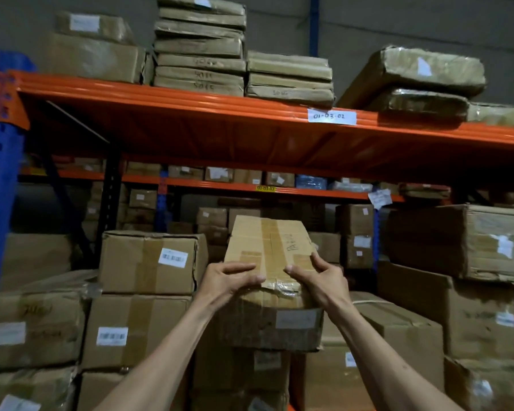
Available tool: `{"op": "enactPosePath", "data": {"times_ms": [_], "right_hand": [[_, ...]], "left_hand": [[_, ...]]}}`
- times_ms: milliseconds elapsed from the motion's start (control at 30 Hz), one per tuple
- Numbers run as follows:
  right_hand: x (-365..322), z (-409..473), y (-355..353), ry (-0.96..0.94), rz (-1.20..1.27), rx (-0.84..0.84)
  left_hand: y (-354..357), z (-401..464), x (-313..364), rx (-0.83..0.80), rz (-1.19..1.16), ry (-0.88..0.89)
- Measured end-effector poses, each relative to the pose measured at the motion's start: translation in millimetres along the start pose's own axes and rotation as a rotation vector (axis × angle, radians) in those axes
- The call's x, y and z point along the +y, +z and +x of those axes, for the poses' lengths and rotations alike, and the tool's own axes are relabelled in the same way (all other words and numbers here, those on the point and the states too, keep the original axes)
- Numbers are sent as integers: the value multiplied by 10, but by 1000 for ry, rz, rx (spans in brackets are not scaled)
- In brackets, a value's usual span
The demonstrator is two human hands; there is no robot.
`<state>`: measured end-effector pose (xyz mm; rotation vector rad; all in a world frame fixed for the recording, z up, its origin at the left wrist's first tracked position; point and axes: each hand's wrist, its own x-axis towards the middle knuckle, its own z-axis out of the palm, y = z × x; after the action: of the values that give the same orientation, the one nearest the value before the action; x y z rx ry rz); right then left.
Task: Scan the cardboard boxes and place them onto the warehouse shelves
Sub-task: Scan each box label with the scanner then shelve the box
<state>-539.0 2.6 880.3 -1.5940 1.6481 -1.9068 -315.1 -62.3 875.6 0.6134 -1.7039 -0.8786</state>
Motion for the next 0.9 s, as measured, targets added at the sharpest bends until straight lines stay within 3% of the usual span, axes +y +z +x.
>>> {"op": "enactPosePath", "data": {"times_ms": [200, 333, 467, 600, 733, 900], "right_hand": [[462, 412, 484, -67, 249, -63], [776, 660, 849, -139, 310, 4], [1009, 900, 1160, -297, 193, 17], [1088, 894, 1256, -399, -2, -54], [1104, 1052, 1227, -496, -113, -50], [1304, 1215, 1275, -493, -180, -30]], "left_hand": [[-265, 623, -375, -13, 83, 289], [-305, 1022, -615, 69, 147, 358], [-405, 1057, -1069, 163, 166, 333], [-433, 1093, -1401, 195, 414, 503], [-344, 1193, -1419, 259, 514, 583], [-244, 1222, -1543, 260, 579, 486]]}}
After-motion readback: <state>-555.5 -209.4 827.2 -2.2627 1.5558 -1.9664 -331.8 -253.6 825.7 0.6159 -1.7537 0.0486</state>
